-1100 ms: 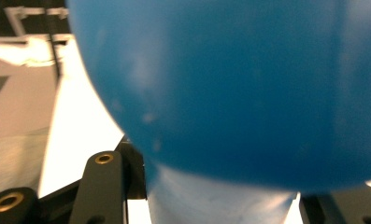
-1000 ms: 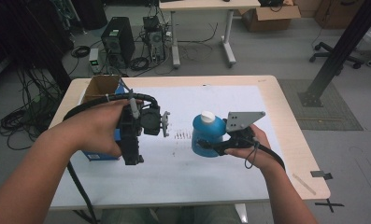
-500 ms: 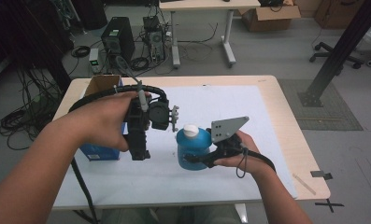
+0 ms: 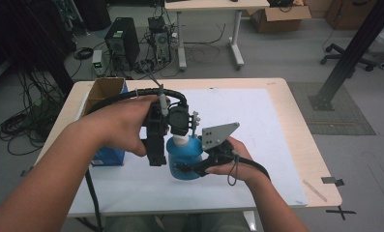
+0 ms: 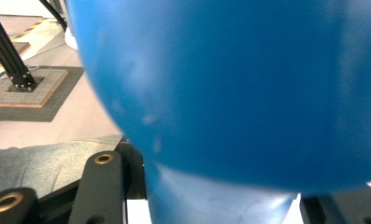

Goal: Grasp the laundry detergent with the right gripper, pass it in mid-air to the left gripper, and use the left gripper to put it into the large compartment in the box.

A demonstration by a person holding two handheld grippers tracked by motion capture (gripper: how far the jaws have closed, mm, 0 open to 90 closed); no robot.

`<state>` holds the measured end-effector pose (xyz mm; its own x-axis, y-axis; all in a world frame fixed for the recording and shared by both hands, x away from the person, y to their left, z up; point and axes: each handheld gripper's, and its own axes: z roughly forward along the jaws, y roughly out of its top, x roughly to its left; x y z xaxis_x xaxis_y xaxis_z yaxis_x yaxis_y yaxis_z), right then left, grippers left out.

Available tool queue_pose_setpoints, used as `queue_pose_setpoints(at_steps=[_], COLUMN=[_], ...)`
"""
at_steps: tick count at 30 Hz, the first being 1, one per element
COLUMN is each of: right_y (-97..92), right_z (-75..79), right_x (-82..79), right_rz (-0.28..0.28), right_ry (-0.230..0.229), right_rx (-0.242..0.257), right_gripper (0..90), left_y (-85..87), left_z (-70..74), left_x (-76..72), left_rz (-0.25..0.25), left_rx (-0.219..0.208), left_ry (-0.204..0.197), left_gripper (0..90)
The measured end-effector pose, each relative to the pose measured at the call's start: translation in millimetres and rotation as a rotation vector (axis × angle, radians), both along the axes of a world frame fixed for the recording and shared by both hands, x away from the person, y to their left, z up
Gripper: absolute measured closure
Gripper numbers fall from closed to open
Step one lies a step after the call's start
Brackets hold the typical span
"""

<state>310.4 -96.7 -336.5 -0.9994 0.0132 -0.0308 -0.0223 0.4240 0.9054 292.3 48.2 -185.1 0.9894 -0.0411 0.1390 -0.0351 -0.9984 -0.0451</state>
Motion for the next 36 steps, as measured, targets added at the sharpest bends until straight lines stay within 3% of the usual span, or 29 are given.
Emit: queue_pose_setpoints(at_steps=[17,36], right_y=[23.9,35.6], right_z=[-1.9,2.4], right_x=[2.4,-0.1], right_rz=[-0.001,-0.005], right_ry=[0.007,0.000], right_rx=[0.012,0.027], right_gripper=[45.7,45.5], left_y=[-4.1,-2.7], left_z=[-9.5,-22.8], left_x=[3.4,3.5], left_rz=[0.006,0.017], left_rx=[0.009,0.009], left_ry=[0.007,0.014], left_gripper=[0.4,0.4])
